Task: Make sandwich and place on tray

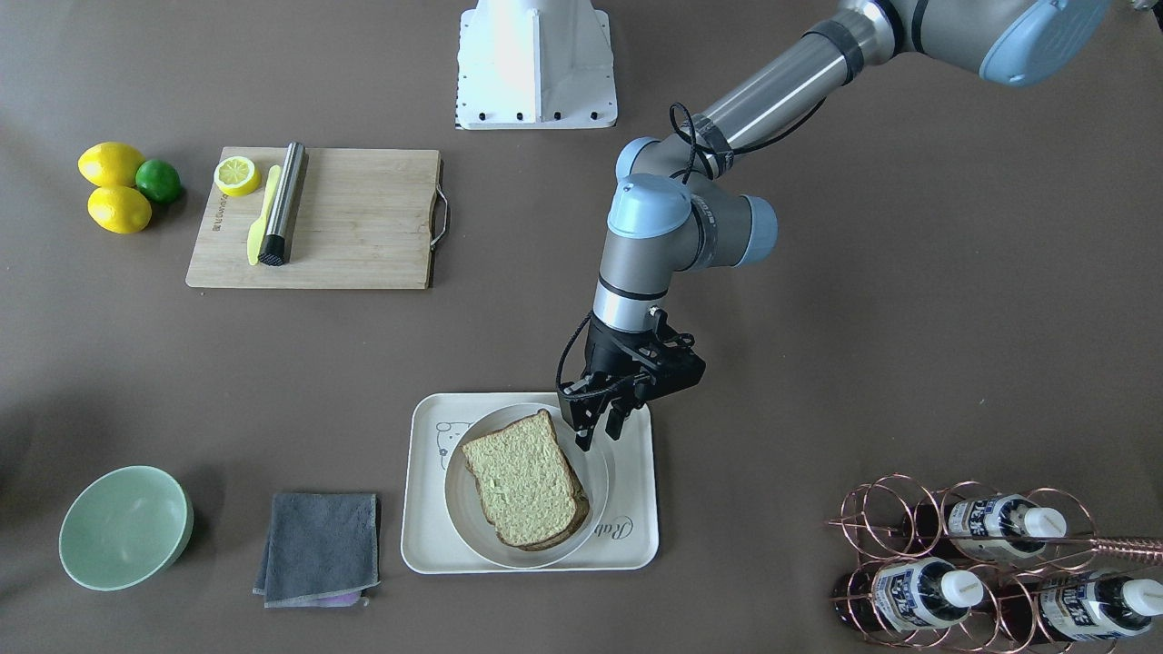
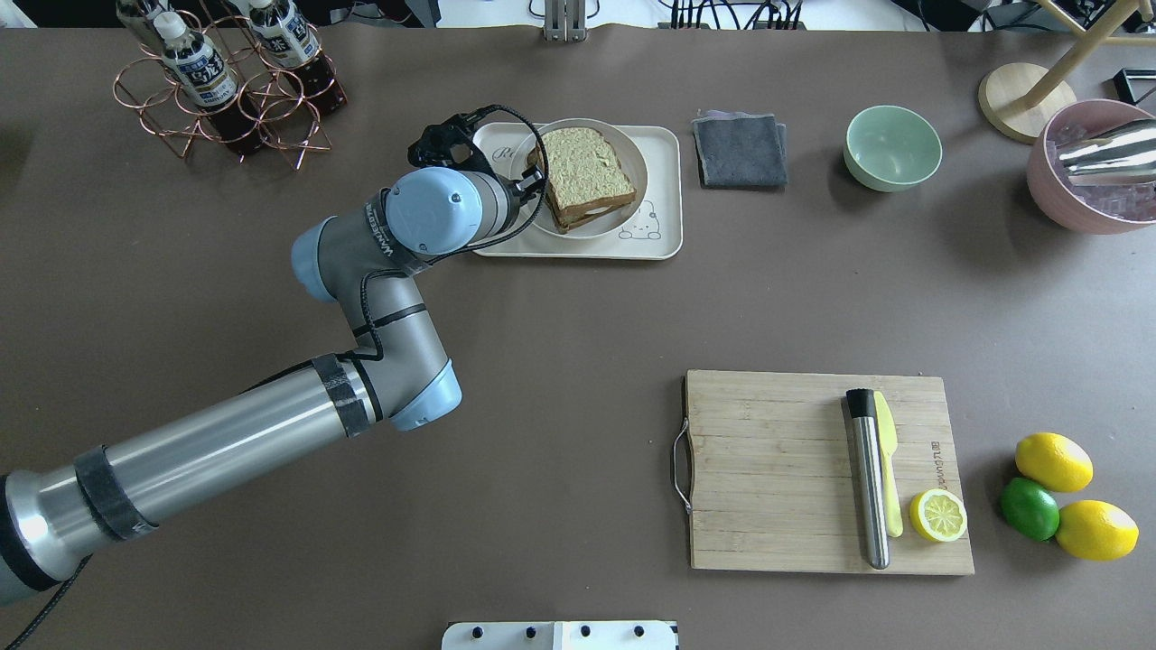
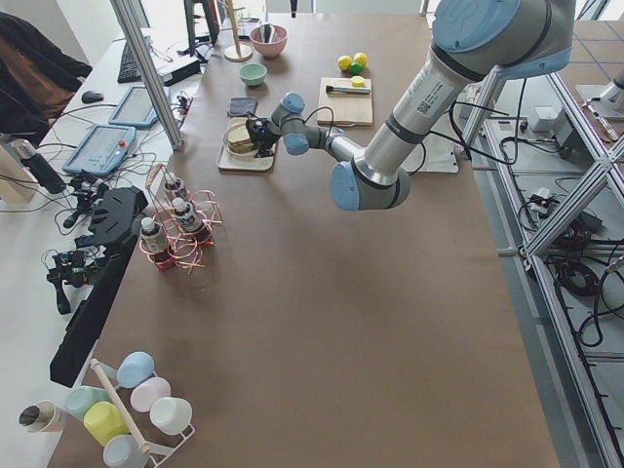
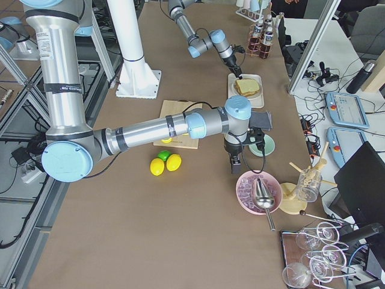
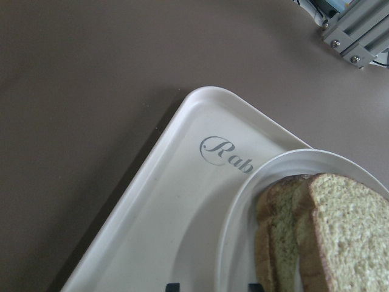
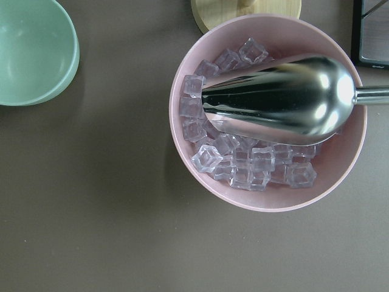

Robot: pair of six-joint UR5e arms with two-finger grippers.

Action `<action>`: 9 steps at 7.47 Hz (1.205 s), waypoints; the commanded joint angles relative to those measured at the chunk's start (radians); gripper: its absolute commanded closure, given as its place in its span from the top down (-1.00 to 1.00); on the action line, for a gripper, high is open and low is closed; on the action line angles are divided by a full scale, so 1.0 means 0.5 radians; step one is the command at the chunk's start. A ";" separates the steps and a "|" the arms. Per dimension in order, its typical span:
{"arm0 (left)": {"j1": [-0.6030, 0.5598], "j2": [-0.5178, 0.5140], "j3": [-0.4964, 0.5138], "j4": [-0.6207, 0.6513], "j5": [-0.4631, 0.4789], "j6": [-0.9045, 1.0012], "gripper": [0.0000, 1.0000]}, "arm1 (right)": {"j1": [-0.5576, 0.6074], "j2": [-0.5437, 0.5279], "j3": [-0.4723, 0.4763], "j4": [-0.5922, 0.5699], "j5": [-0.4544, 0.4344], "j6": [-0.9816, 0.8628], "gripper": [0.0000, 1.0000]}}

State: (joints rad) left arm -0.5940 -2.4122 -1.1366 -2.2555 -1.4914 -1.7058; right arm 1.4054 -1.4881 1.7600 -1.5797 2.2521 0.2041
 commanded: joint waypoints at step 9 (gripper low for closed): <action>-0.388 0.857 -1.083 -0.008 -0.465 1.172 0.96 | 0.076 -0.003 -0.016 -0.007 0.018 0.049 0.98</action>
State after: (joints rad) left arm -0.7396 -2.0546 -1.6075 -2.2558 -1.6658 -1.1998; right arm 1.4288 -1.4817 1.7560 -1.5829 2.2603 0.2338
